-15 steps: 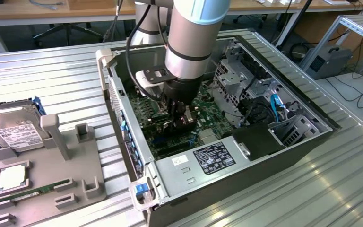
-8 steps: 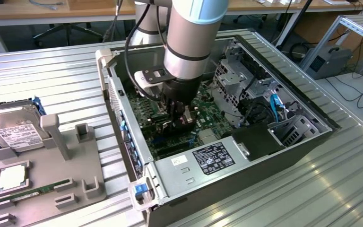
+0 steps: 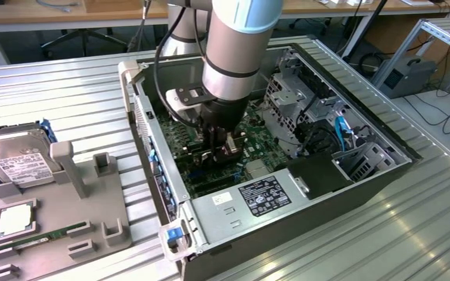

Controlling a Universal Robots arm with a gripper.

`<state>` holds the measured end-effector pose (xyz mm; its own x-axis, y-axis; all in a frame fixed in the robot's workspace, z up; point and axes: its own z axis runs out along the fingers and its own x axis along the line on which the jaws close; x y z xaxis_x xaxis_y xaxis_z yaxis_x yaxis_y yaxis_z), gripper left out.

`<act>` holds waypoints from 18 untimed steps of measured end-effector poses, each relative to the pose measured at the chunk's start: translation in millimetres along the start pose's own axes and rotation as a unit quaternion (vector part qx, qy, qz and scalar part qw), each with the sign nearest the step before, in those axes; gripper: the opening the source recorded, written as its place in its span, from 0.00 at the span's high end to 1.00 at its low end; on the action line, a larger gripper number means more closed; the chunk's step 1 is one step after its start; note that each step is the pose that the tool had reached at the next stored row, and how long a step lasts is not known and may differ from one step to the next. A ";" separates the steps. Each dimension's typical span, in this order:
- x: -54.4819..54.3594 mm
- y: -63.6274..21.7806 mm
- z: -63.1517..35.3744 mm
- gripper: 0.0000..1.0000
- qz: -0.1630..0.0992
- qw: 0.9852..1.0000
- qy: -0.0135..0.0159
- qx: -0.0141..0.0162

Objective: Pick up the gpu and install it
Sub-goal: 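Insert the gpu into the slot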

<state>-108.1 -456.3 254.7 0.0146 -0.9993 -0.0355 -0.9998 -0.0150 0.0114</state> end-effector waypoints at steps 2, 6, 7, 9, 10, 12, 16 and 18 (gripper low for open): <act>0.0 0.0 0.1 0.48 0.000 1.000 0.000 0.000; -0.4 0.1 -12.5 0.36 0.000 1.000 0.000 0.000; -0.6 0.2 -17.4 0.36 0.000 1.000 0.000 0.000; -1.0 0.3 -28.2 0.36 0.000 1.000 0.000 0.000; -1.2 0.4 -33.0 0.36 0.000 1.000 0.000 0.000; -1.8 0.6 -50.4 0.36 0.000 1.000 0.000 0.000; -2.9 0.9 -80.3 0.36 0.000 1.000 0.000 0.000; -3.2 1.0 -89.7 0.36 0.000 1.000 0.000 0.000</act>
<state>-108.0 -456.3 344.5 0.0147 -0.9992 -0.0362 -0.9998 -0.0151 0.0111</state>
